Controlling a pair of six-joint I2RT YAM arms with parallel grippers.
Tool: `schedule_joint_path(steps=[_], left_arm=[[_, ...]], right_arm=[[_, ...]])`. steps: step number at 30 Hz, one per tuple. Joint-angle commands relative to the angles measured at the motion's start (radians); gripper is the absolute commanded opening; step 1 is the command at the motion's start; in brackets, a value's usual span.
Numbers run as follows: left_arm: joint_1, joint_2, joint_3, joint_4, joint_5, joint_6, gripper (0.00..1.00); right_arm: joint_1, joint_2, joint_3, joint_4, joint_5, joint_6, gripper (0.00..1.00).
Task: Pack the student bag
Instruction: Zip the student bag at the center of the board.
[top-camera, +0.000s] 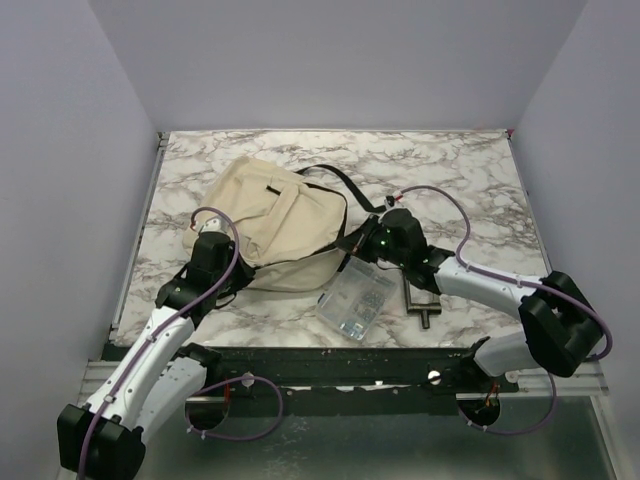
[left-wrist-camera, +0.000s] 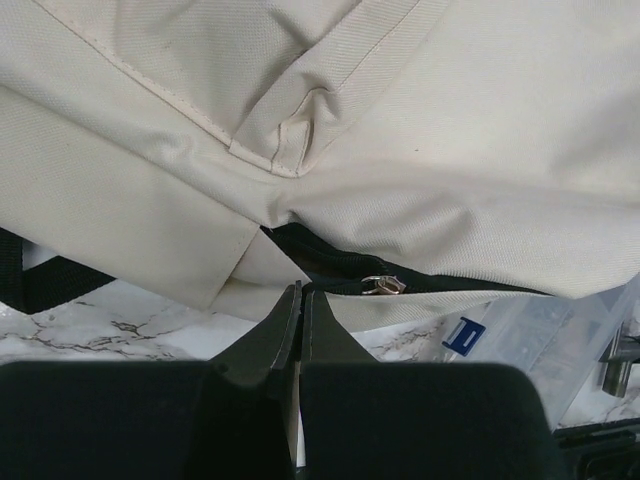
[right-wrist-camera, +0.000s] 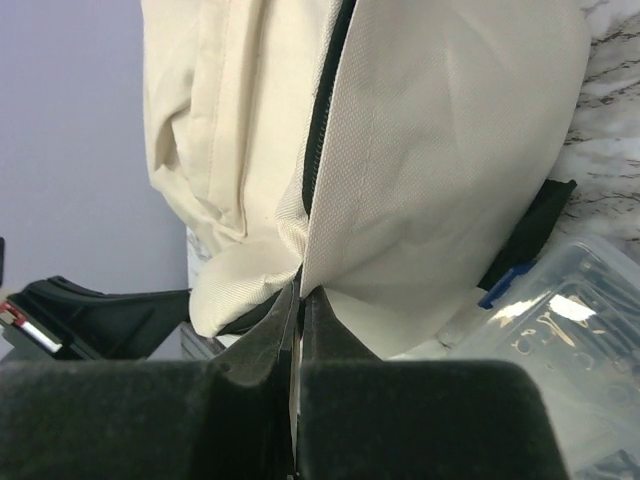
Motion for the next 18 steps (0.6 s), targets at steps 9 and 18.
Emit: schedule_joint_path(steps=[9,18], left_arm=[[0.184,0.014,-0.050,-0.029,-0.028,-0.081,0.00],[0.232,-0.022,-0.022,0.015,0.051,-0.046,0.04]], right_arm=[[-0.024,0.086,0.122,-0.081,-0.004,-0.141,0.00],[-0.021,0.213,0.307,-0.164,-0.064,-0.241,0.00]])
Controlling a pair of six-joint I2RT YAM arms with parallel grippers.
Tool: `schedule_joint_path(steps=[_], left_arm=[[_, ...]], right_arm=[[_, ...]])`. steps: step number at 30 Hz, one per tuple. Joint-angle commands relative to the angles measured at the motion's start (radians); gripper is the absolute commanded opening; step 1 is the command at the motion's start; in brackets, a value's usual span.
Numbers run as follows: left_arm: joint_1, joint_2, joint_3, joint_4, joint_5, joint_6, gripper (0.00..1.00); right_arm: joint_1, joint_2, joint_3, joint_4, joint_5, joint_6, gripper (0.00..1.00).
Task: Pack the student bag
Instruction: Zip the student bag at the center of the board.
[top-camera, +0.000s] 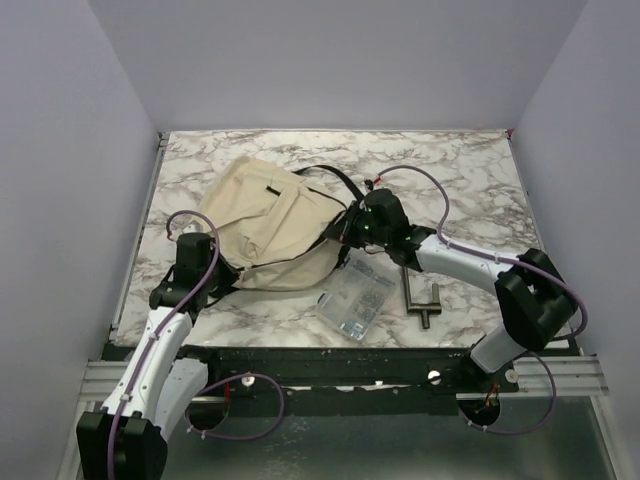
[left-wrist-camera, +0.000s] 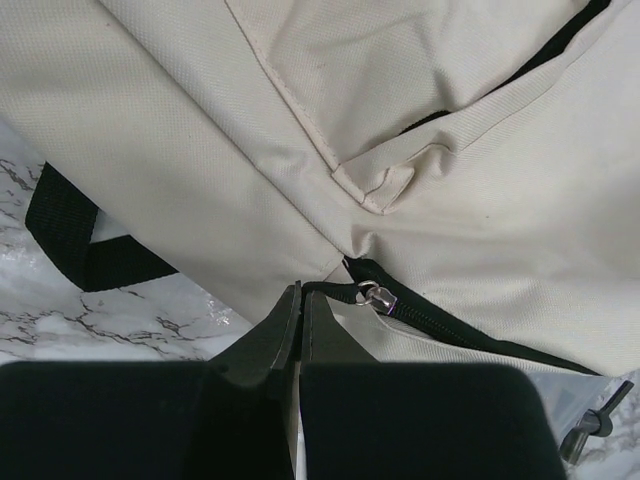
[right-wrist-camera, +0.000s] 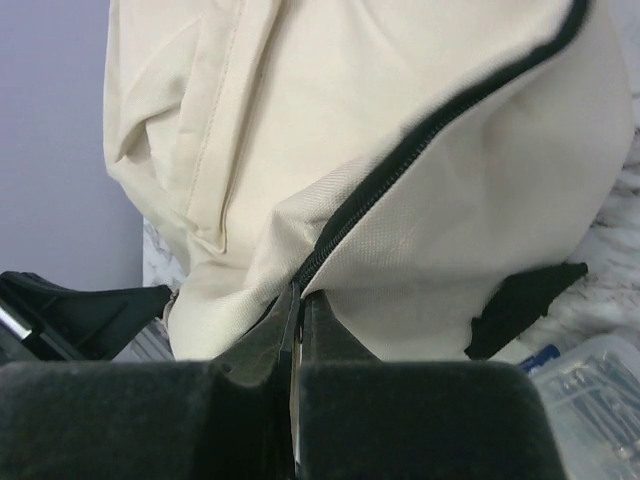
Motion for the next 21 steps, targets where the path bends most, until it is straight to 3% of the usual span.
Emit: schedule_joint_path(steps=[1,4,6,9,10,17,21], left_arm=[[0.016,-0.052,0.035,0.011,-0.018,0.045,0.18],[0.015,-0.066,0.072,0.005,-0.017,0.058,0.54],[0.015,-0.080,0.093,0.003,0.015,0.065,0.64],[0.016,-0.111,0.136,0.004,0.090,0.095,0.67],[0.017,-0.125,0.154,0.005,0.117,0.106,0.68],[0.012,-0.173,0.291,0.091,0.373,0.164,0.69],[-0.005,-0.202,0.352,0.203,0.540,0.188,0.69]], right_arm=[[-0.014,0.080,0.149,-0.074,-0.014,-0.101,0.00],[-0.014,0.130,0.264,-0.210,0.020,-0.169,0.05],[-0.015,0.147,0.332,-0.300,0.051,-0.222,0.16],[-0.015,0.145,0.413,-0.460,0.108,-0.290,0.49],[-0.015,0.131,0.427,-0.502,0.153,-0.310,0.55],[-0.015,-0.157,0.383,-0.720,0.311,-0.425,0.83],[-0.015,-0.337,0.387,-0.822,0.339,-0.483,0.89]])
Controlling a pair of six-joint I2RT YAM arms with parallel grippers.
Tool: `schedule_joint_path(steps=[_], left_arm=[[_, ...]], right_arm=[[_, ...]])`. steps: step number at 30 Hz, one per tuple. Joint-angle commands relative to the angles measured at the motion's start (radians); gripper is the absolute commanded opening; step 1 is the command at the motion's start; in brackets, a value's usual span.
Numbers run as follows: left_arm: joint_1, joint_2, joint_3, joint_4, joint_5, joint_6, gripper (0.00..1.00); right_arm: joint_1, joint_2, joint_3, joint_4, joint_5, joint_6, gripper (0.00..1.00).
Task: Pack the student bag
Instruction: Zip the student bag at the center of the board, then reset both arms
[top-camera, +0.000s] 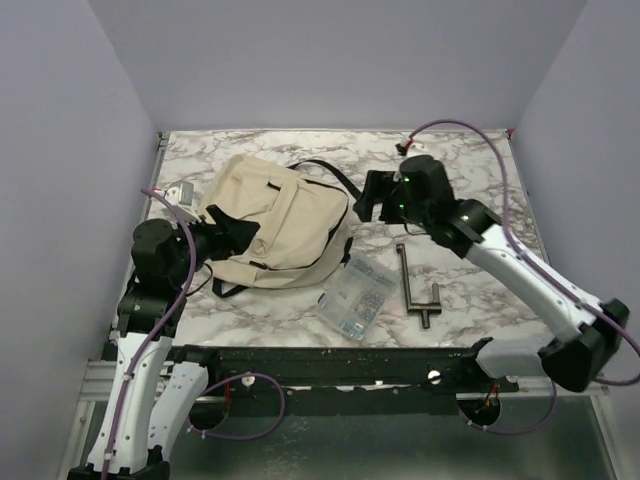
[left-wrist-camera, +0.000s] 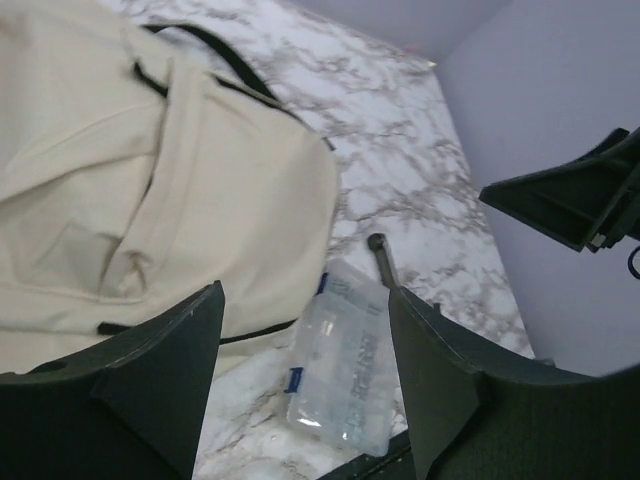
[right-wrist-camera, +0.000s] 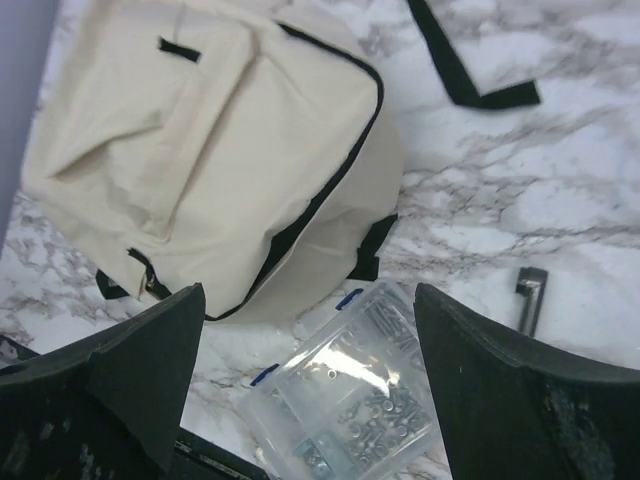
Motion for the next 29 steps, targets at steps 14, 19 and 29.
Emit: schedule_joint_path(steps=[14,19,29], left_arm=[[-0.104,-0.128,0.252,0.503,0.347,0.144,0.76],[-0.104,-0.145,0.283,0.518,0.248,0.156,0.78],[-0.104,-0.121,0.295,0.514,0.227,0.152,0.78]], right_arm=[[-0.003,-0.599,0.180,-0.271,0.226,-0.158,1.00],[-0.002,-0.662,0.224,-0.254,0.239,-0.155,1.00],[-0.002,-0.712,0.191,-0.184,0.249,-0.197,1.00]])
